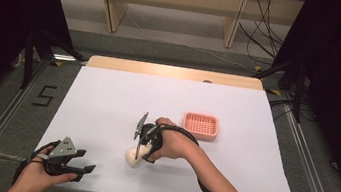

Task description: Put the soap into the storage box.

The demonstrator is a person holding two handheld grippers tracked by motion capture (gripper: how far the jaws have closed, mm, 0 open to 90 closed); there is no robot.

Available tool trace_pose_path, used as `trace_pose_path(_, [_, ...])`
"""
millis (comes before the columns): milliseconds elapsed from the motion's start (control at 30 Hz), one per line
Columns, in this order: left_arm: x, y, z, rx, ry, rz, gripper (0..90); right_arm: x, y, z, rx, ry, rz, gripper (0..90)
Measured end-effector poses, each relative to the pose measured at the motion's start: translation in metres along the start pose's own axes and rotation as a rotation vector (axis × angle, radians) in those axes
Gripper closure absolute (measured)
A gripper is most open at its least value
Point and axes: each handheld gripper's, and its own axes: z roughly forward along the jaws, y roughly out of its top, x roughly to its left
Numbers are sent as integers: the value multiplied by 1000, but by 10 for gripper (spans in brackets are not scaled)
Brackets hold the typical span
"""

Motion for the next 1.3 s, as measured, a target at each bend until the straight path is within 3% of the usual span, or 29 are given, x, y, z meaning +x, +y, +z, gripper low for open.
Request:
trace_pose_path(133, [-1,0,1,-13,-1,-18,353,-1,1,2,4,-3,-13,272])
trace_pose_path(200, [2,1,0,1,7,23,353,-1,2,4,-7,7,-12,272])
trace_pose_path(267, [1,0,-1,7,-1,13,353,-1,3,5,-2,5,-15,272])
trace_pose_path(300, [1,0,-1,16,-6,19,353,2,4,4,12,9,29,271])
trace_pose_path(367, [1,0,0,7,-3,11,353,-1,4,6,-1,17,1,271])
trace_pose_path(400, [-1,0,1,-9,-3,-9,353,-1,5,6,0,13,9,271])
trace_pose_path(433, [-1,0,1,-8,-3,-10,353,4,5,5,16,27,78,270])
trace_pose_path(467, [0,0,0,3,-2,5,353,1,5,6,8,33,39,268])
trace_pose_path(500, [1,0,-1,15,-3,20,353,1,6,7,9,38,35,267])
trace_pose_path(533, [1,0,0,3,0,14,353,0,6,7,7,32,7,266])
trace_pose_path(567, [4,1,0,4,9,43,353,0,6,8,7,31,9,266])
trace_pose_path(667, [4,1,0,4,8,43,353,0,6,11,18,40,-2,266])
trace_pose_path(700, [4,1,0,1,15,44,353,-5,5,13,21,24,-72,266])
trace_pose_path(767, [2,0,2,-24,38,30,353,-3,4,12,26,25,-50,266])
trace_pose_path(800, [2,0,1,-9,19,29,353,-3,4,13,24,27,-44,268])
trace_pose_path(833, [1,0,1,-6,5,6,353,-1,4,13,27,36,-4,270])
trace_pose_path(900, [0,-1,1,-15,-3,-10,353,-3,4,14,27,28,-41,278])
trace_pose_path(967, [-1,-1,1,-13,-4,-12,353,-3,4,14,26,24,-44,284])
trace_pose_path(1000, [-1,-1,1,-12,-5,-12,353,1,5,13,32,36,4,296])
trace_pose_path(1033, [-1,-1,1,-12,-5,-12,353,1,5,13,33,40,1,304])
trace_pose_path(1167, [0,-1,1,-8,-4,-9,353,-3,4,14,39,25,-69,336])
trace_pose_path(1233, [0,-1,1,-7,-5,-8,353,-3,4,13,45,27,-69,358])
trace_pose_path(1267, [-1,-1,1,-7,-5,-8,353,-1,4,12,57,37,-39,379])
trace_pose_path(1300, [-1,-1,1,-7,-5,-8,352,-1,4,12,57,37,-39,379])
